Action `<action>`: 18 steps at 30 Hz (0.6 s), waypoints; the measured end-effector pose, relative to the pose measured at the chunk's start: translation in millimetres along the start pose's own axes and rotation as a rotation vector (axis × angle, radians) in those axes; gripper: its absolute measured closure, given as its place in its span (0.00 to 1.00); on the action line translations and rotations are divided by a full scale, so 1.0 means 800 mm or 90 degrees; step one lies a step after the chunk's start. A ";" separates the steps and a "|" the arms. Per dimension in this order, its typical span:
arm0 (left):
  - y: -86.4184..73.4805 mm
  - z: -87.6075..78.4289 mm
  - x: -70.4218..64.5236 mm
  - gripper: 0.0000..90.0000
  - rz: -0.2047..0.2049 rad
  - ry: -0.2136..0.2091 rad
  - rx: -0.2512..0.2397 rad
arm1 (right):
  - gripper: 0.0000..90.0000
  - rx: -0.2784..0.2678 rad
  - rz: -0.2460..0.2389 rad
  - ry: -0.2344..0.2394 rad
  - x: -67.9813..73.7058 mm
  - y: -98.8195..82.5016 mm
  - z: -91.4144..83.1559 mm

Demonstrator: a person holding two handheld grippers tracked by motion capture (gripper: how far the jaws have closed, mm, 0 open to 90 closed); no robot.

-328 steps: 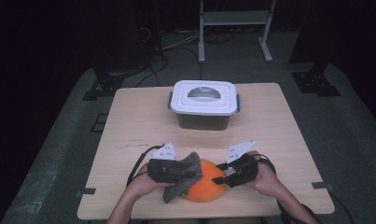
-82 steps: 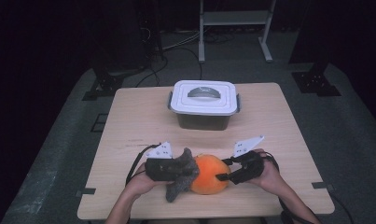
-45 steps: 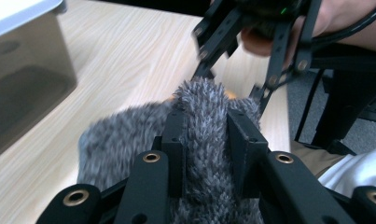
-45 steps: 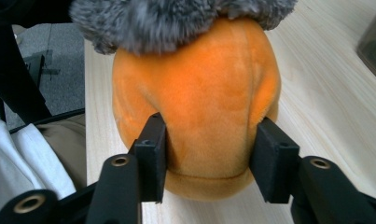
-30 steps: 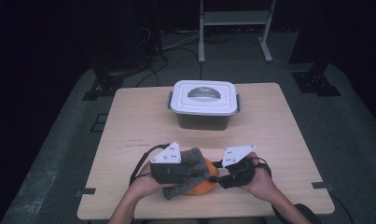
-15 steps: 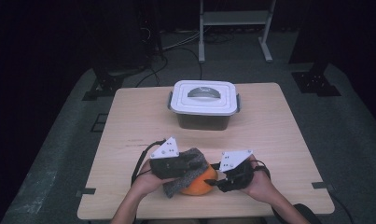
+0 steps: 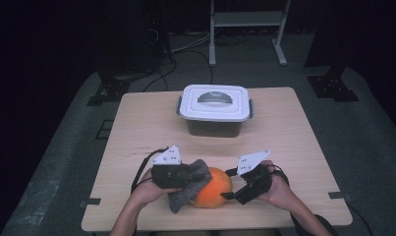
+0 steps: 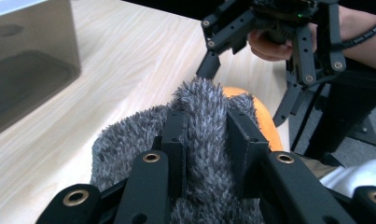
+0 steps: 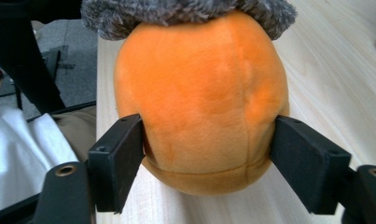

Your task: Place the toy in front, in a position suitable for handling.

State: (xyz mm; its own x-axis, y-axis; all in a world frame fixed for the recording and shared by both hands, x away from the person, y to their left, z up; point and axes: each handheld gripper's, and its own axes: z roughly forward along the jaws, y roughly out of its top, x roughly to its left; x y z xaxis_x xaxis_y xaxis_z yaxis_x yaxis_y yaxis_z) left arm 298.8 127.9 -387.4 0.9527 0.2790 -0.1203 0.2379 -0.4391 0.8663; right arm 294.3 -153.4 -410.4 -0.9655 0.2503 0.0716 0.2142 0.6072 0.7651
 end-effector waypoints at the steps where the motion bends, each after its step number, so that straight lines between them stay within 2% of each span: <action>1: 0.000 0.001 -0.001 0.78 0.003 -0.006 0.003 | 0.26 0.000 0.005 0.006 0.000 0.000 -0.002; 4: 0.001 0.004 -0.005 0.78 0.006 -0.018 0.007 | 0.26 -0.013 0.014 0.018 0.002 -0.001 -0.006; 7: 0.004 0.009 -0.008 0.78 0.011 -0.021 0.009 | 0.26 -0.010 0.016 0.024 0.003 -0.001 0.000; 9: 0.005 0.011 -0.010 0.78 0.012 -0.022 0.005 | 0.35 -0.007 0.010 0.021 0.005 -0.001 0.005; 11: 0.009 0.011 -0.013 0.78 0.021 -0.034 -0.012 | 0.44 -0.009 -0.015 0.010 0.010 0.001 0.006; 13: 0.013 0.014 -0.018 0.78 0.029 -0.046 -0.026 | 0.48 -0.019 -0.031 0.003 0.016 0.006 0.005; 16: 0.016 0.019 -0.024 0.78 0.038 -0.033 -0.018 | 0.53 -0.010 -0.074 -0.014 0.029 0.011 0.008; 18: 0.015 0.018 -0.020 0.78 0.032 -0.022 -0.020 | 0.58 -0.006 -0.083 -0.023 0.029 0.011 0.005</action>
State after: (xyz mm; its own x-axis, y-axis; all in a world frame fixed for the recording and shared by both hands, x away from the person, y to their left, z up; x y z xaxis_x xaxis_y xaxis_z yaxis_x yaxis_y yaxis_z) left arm 288.7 106.2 -382.1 0.9693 0.2275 -0.0931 0.1847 -0.4244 0.8864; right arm 274.6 -139.4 -405.0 -0.9791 0.1966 -0.0512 0.0859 0.6292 0.7724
